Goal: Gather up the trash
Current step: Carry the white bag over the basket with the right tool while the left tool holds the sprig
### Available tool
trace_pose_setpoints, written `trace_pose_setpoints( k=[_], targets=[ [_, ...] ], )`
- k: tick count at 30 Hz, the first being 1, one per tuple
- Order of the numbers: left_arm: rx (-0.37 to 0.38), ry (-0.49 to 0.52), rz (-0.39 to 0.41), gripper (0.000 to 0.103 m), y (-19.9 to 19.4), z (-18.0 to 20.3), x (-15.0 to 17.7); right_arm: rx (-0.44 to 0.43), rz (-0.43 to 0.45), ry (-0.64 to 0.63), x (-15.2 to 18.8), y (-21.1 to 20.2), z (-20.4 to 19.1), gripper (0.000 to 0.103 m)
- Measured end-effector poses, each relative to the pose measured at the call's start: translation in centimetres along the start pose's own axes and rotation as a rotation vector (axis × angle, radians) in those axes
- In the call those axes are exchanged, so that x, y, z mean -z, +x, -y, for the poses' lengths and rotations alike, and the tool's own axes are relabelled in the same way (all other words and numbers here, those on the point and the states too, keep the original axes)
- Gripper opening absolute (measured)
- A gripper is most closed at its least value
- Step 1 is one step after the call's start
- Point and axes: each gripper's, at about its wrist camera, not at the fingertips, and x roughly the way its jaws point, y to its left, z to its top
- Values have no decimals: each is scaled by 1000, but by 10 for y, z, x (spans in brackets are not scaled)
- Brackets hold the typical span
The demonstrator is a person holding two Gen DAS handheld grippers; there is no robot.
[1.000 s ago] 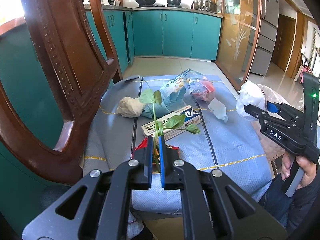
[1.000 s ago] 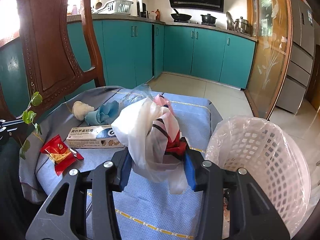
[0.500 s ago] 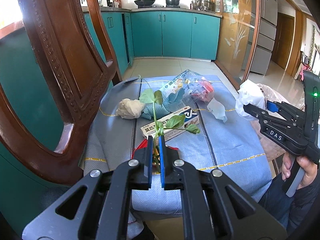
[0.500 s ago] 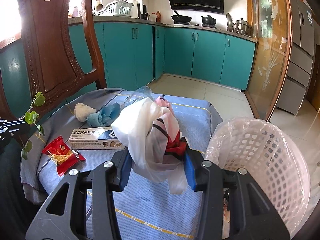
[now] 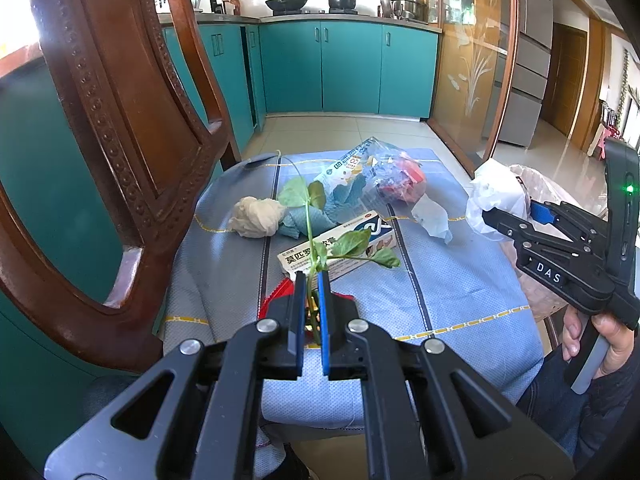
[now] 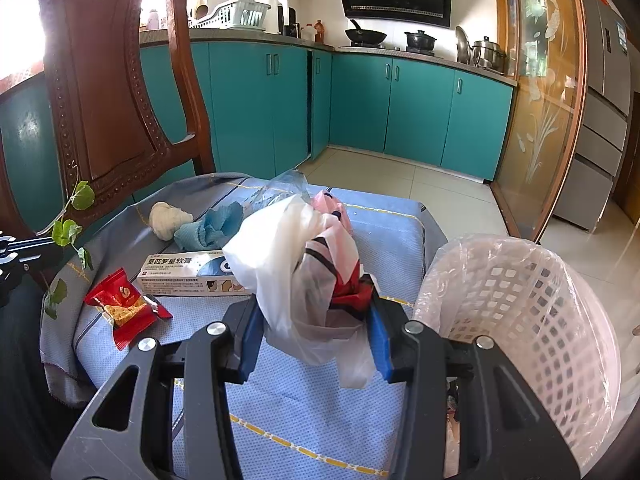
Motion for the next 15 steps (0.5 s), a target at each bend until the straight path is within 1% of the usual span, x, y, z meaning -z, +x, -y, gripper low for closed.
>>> trace_pose_setpoints(
  k=[4, 7, 10, 11, 13, 15],
  targets=[
    [-2, -2, 6, 7, 0, 0, -1, 13, 25, 2, -1, -4, 2, 45],
    [3, -5, 17, 7, -2, 1, -4, 23, 74, 32, -4, -15, 11, 45],
    [12, 0, 33, 7, -4, 5, -9, 43, 132, 93, -7, -30, 30, 45],
    [17, 1, 38, 7, -5, 7, -10, 58, 153, 124, -7, -35, 40, 45],
    [26, 6, 48, 7, -5, 12, -14, 95, 167, 163, -7, -41, 53, 45],
    [36, 6, 61, 7, -6, 15, -19, 160, 171, 199, -6, -44, 68, 45]
  ],
)
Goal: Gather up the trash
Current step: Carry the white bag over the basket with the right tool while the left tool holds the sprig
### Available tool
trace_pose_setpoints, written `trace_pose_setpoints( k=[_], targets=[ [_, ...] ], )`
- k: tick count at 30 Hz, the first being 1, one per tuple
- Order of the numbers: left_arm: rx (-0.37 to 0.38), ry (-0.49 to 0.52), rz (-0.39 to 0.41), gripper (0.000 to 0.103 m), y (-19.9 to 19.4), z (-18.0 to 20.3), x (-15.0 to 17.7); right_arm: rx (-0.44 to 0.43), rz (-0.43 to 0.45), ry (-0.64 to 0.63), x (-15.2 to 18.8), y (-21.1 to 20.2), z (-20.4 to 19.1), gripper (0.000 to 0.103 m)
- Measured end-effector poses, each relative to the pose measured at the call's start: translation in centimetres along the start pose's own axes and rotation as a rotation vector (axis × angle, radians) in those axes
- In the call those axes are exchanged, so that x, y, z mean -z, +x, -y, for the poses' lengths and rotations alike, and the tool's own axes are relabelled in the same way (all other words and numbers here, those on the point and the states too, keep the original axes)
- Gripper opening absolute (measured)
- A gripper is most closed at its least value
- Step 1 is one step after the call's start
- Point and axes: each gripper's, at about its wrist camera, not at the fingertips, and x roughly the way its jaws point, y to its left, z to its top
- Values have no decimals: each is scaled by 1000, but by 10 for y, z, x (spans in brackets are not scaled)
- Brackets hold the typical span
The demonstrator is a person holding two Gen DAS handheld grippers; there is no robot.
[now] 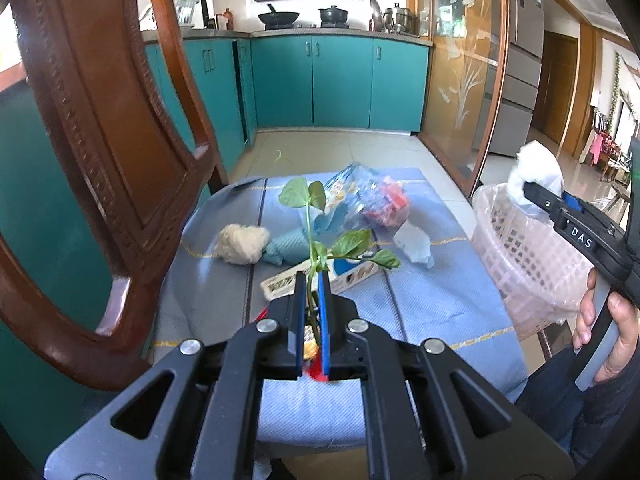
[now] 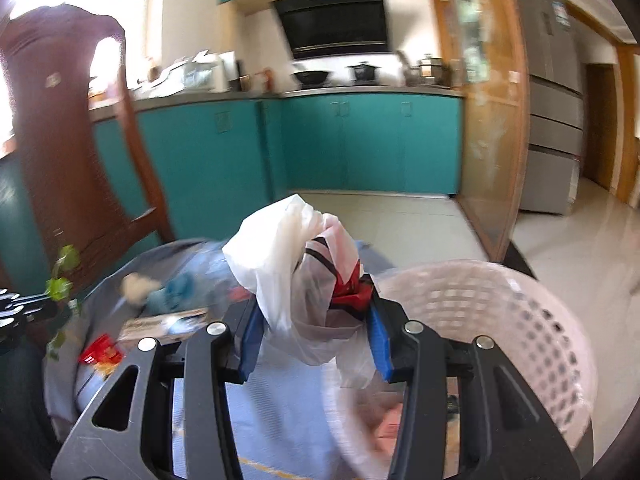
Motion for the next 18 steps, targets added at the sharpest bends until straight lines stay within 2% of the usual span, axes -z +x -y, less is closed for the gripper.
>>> trace_pose_setpoints(
  k=[3, 6, 10, 13, 18],
  targets=[
    [14, 4, 17, 7, 1, 7, -9, 39, -5, 80, -2, -1, 24, 45],
    [30, 16, 29, 7, 2, 16, -14, 19, -33, 178, 0, 1, 49, 45],
    [59, 32, 28, 7, 8, 30, -18, 9, -85, 213, 5, 6, 64, 45],
    [83, 47, 30, 7, 11, 43, -21, 60, -106, 179, 8, 7, 62, 45],
    [134, 77, 37, 7, 20, 66, -31, 198, -104, 146, 11, 4, 68, 45]
  ],
)
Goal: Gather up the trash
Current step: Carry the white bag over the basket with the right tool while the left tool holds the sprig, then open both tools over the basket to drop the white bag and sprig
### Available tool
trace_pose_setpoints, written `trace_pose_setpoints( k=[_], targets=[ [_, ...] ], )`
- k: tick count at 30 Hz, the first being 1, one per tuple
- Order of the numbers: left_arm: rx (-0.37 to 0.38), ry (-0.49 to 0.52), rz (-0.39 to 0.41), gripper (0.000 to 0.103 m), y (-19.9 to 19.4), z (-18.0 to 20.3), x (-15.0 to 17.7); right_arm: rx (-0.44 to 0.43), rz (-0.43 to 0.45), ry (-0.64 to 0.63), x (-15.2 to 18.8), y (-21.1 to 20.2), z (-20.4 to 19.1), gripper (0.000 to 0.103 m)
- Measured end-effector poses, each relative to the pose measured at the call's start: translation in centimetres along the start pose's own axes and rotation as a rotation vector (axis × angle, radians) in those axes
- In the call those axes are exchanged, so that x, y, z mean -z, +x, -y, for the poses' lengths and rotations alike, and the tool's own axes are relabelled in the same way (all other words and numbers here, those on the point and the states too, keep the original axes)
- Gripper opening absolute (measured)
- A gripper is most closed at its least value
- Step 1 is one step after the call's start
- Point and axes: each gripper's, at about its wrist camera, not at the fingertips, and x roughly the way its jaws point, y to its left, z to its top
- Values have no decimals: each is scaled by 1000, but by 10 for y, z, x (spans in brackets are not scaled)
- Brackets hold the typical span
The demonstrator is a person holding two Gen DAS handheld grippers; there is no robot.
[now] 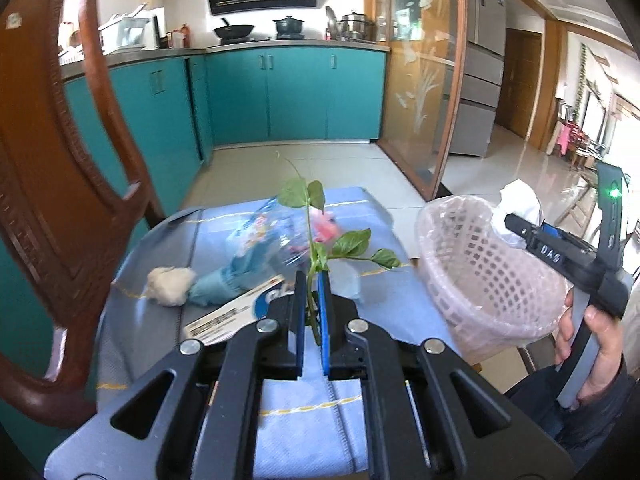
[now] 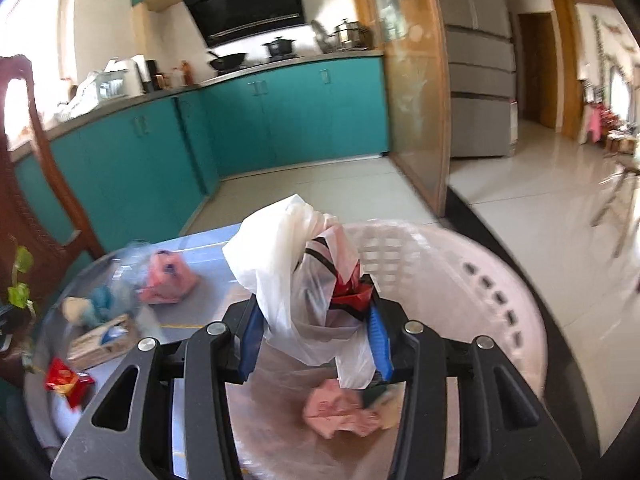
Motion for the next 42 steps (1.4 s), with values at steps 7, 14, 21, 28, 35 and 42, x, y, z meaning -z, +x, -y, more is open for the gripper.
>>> trace_pose_setpoints(
  k=[7, 14, 21, 28, 35, 42],
  targets=[
    [172, -8, -45, 7, 36, 35, -29, 60, -91, 15, 9, 14, 16, 45],
    [327, 66, -94, 7, 79, 95, -56, 22, -251, 136, 20, 38, 41, 59],
    [400, 104, -195, 8, 123, 141, -44, 30, -61, 412, 14, 4, 89, 89],
    [400, 139, -171, 77, 131, 148, -26, 17, -30, 448, 15, 0, 94, 89],
    [99, 75, -108, 86, 102, 71, -17, -54, -10, 324, 5, 0, 60, 89],
    [-115, -35, -136, 92, 64, -21, 30, -171, -26, 132, 1, 5, -3, 92]
  ],
)
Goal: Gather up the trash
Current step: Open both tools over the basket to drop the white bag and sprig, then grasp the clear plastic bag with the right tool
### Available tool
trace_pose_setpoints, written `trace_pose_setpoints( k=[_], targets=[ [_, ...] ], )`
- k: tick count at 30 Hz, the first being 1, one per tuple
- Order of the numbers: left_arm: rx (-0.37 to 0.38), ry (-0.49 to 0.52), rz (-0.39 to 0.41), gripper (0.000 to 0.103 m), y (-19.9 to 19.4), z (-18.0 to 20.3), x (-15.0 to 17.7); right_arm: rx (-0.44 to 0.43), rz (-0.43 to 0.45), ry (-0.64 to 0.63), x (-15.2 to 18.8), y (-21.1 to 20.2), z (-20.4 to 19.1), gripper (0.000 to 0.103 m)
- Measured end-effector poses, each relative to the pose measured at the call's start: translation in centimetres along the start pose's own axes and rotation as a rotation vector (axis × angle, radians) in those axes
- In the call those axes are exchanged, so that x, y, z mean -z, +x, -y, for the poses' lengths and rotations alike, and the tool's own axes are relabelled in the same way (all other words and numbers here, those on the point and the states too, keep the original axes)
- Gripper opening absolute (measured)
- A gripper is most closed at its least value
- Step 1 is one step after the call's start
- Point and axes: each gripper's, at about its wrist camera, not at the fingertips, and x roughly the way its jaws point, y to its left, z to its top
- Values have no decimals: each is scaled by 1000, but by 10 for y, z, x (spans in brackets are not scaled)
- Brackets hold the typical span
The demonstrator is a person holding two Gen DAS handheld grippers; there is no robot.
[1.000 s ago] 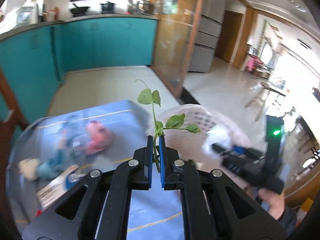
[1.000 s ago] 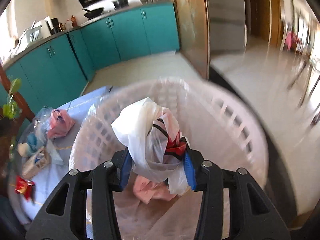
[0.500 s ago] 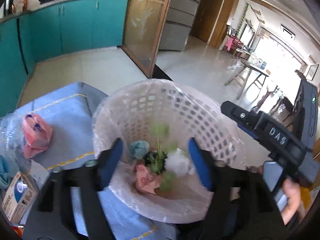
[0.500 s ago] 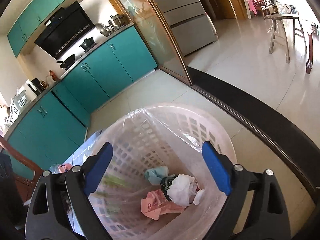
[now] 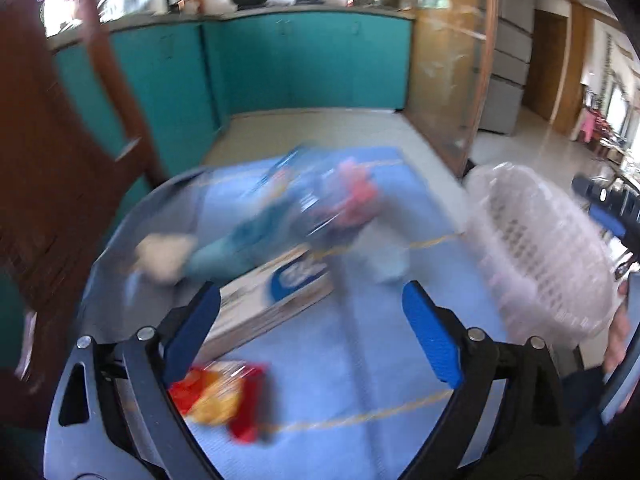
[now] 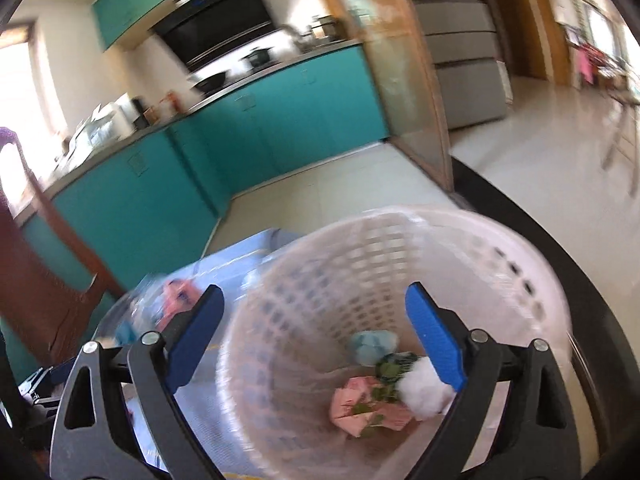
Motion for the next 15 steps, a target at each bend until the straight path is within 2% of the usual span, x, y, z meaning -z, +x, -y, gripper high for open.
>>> trace_pose_setpoints(
  k=[4, 6, 8, 11, 15],
  targets=[
    [-39, -28, -24, 93, -10, -34, 19, -23, -5, -195, 7, 5, -52, 95],
    [-57, -50, -29, 93, -16, -48, 27, -66, 12, -291, 9, 2, -81, 96],
    [-64, -71, -34, 93, -17, -57, 27, -160, 80, -351, 3, -7, -110, 100],
    [-58, -97, -32, 93, -20, -69, 30, -339, 175, -365, -13, -15, -141, 100],
    [-54, -90, -15, 93, -30, -68, 31, -395, 150, -305, -14, 0, -153, 100]
  ],
)
